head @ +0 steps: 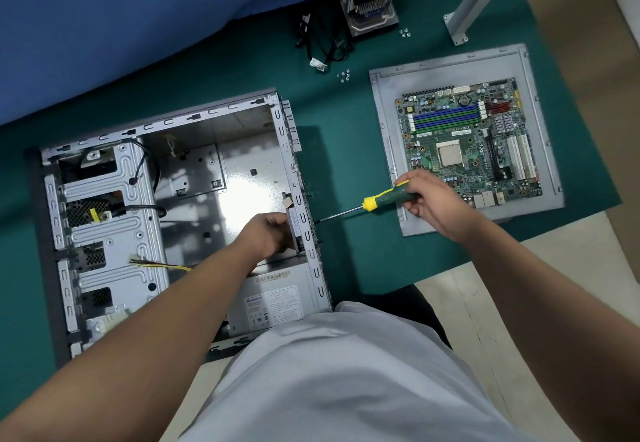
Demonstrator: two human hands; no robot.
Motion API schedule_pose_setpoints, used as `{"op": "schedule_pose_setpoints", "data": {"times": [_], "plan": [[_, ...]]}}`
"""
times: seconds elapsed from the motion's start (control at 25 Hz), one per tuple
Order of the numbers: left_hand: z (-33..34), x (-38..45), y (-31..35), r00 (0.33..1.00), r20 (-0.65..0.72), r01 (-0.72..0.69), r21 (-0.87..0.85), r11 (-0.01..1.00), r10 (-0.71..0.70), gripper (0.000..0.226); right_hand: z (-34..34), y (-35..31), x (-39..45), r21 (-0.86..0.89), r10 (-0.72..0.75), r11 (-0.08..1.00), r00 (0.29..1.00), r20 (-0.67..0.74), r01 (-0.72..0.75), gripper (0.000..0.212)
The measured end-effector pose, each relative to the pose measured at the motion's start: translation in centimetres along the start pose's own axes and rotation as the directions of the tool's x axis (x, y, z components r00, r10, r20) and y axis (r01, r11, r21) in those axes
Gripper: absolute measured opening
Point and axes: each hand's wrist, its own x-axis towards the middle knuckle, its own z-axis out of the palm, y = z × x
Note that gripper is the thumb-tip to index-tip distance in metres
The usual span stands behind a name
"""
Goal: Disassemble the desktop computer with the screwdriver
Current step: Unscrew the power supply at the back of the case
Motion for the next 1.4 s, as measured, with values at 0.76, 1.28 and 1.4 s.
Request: {"op": "schedule_pose_setpoints", "data": {"times": [0.76, 1.28, 1.4], "plan": [[-0.5, 0.4, -0.6, 0.970, 0.179, -0.202, 0.198, 0.959, 0.168, 0.078, 0.1, -1.6, -0.6, -0.221, 0.017, 0.975, 0.998, 0.055, -0.005, 0.051], [-0.6, 0.6, -0.7, 0.965, 0.177, -0.242, 0.329, 0.913, 0.192, 0.082, 0.3, -1.3, -0.5, 0.027, 0.061, 0.998, 0.997, 0.056, -0.063, 0.012], [-0.7, 0.4, -0.6, 0.958, 0.206, -0.262, 0.353, 0.898, 0.199, 0.081, 0.0, -1.4, -0.7, -0.286, 0.044, 0.958, 0.999, 0.030, -0.033, 0.047]]}}
